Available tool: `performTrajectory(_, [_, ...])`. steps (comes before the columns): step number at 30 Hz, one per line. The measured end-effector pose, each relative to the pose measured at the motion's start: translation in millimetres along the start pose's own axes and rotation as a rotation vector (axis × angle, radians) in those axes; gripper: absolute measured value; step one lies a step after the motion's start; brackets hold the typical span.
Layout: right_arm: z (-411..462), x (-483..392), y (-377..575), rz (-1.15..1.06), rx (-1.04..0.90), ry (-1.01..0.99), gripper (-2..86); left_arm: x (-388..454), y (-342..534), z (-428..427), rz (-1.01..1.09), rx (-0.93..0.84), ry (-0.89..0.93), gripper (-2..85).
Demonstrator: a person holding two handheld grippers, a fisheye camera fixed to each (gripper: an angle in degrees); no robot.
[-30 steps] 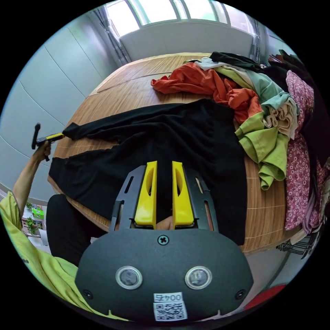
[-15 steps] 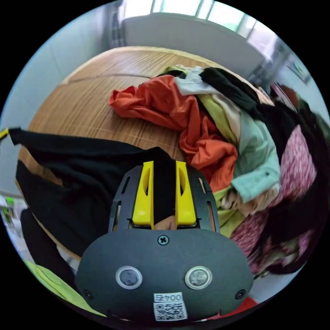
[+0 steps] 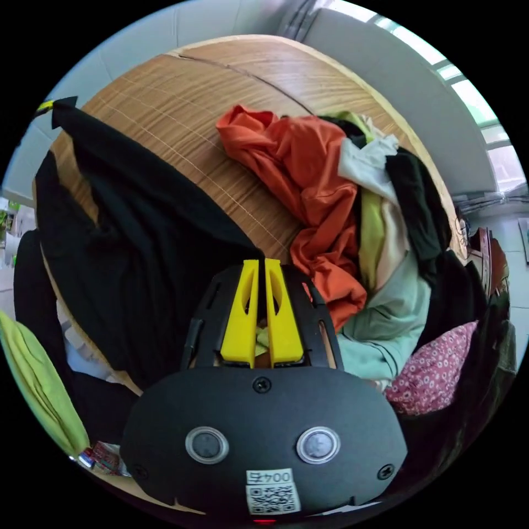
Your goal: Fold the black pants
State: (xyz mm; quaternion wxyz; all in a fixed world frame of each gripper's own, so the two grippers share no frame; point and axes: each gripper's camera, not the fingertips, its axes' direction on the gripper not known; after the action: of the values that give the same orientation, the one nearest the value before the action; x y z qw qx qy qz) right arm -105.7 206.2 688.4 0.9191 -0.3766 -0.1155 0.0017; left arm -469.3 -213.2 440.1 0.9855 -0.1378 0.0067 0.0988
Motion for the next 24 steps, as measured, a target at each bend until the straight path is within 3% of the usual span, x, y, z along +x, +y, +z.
performTrajectory(10, [-144.2,-132.5,118.7,-0.157,0.144,0.19,0.4,16.5,86.1,-56.7,0.103,0.066,0.048,1.3])
performTrajectory(18, [-88.8,-224.3,199.4,-0.187,0.019,0.123,2.1,61.0,146.9,-10.5,0.143,-0.06,0.062,1.2])
performTrajectory(24, [-74.0,-220.4,238.3,-0.086,-0.082,0.036,7.1,97.4,165.3,8.0,0.139,-0.216,-0.029,1.1])
